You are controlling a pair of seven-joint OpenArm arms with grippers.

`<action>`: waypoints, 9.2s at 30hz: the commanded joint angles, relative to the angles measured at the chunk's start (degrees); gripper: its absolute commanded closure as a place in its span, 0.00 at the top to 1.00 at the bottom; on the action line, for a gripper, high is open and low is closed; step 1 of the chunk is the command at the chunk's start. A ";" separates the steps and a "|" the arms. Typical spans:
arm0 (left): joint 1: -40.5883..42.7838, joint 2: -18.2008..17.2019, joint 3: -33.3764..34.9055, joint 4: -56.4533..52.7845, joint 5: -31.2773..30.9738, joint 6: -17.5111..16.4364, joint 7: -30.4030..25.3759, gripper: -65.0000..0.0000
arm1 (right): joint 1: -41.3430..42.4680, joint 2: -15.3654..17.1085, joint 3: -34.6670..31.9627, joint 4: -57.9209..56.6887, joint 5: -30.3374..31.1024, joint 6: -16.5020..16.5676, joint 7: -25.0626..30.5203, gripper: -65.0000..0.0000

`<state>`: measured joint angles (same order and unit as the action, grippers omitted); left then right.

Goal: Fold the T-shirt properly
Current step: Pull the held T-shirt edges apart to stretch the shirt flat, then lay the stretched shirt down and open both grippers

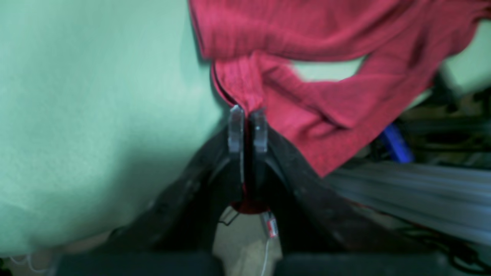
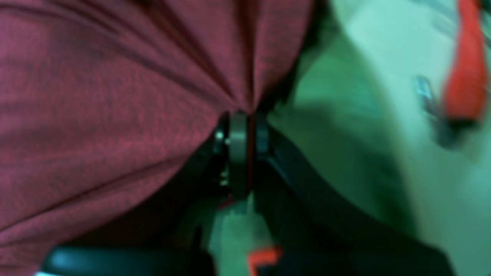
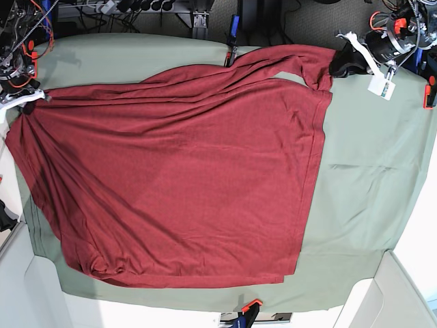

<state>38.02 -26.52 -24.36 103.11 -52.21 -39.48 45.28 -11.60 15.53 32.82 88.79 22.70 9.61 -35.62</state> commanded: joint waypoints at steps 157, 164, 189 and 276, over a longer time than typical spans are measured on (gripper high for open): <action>-51.67 -15.19 27.78 -28.96 -1.11 -0.52 6.80 0.00 | 40.72 0.66 3.85 -38.77 -0.85 10.08 -1.64 0.00; -51.78 -14.91 27.78 -29.05 -1.57 -0.52 7.52 0.00 | 37.81 0.96 3.61 -36.59 9.94 18.05 -3.78 0.63; -51.45 -13.00 27.78 -29.05 -4.42 -0.52 8.98 0.00 | 17.77 -8.83 -8.00 -12.87 20.33 20.59 -9.33 0.63; -32.63 -4.42 15.43 -15.80 -15.28 -0.52 14.99 0.52 | 23.12 -4.48 7.08 -14.71 5.79 13.07 -7.56 0.60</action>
<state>6.07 -30.09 -8.54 86.56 -66.24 -39.66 61.28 10.48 10.28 39.83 73.10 27.70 22.65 -44.47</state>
